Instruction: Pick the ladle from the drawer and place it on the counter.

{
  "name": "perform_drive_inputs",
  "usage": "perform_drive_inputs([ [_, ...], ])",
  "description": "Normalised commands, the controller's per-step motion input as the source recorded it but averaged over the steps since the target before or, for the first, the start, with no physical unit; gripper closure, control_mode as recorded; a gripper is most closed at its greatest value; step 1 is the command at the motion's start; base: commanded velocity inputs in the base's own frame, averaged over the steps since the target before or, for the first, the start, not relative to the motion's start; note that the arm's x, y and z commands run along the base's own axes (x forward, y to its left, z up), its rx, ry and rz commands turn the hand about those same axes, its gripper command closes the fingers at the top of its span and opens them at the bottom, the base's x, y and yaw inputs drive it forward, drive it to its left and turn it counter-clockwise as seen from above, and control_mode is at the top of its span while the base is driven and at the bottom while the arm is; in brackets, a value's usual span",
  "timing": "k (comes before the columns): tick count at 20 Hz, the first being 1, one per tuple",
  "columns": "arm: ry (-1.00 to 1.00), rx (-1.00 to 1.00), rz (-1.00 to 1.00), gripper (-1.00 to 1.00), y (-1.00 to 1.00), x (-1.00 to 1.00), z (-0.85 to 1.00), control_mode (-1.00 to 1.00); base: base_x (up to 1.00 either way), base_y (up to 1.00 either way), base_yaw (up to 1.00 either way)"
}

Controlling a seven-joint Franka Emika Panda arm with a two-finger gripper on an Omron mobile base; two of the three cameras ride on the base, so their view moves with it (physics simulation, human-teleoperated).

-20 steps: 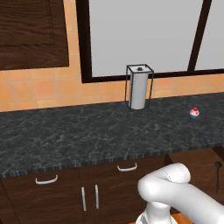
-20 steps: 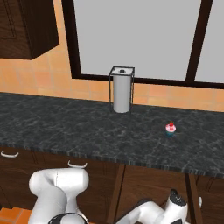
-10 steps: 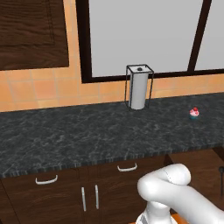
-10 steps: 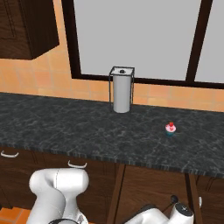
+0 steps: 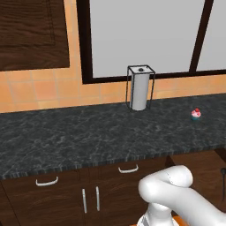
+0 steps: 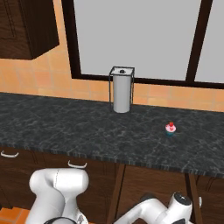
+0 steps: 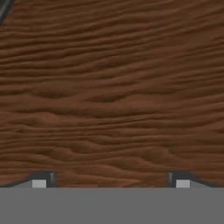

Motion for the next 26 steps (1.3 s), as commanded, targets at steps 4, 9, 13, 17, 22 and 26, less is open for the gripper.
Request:
perform_drive_inputs([
  [4, -0.14, 0.00, -0.05, -1.00, 0.30, 0.64, 0.62, -1.00, 0.00, 0.00, 0.00],
  [9, -0.07, 0.00, -0.03, -1.00, 0.53, 0.59, 0.15, -1.00, 0.00, 0.00, 0.00],
  [13, -0.09, 0.00, -0.03, -1.00, 0.31, 0.29, -0.03, -1.00, 0.00, 0.00, 0.00],
  [17, -0.12, 0.00, -0.02, -1.00, -0.19, 0.38, -0.12, -1.00, 0.00, 0.00, 0.00],
  [22, -0.11, -0.02, -0.06, -1.00, -0.34, 0.23, -0.20, -1.00, 0.00, 0.00, 0.00],
  [26, 0.00, -0.04, -0.04, -1.00, -0.29, 0.08, -0.05, -1.00, 0.00, 0.00, 0.00],
])
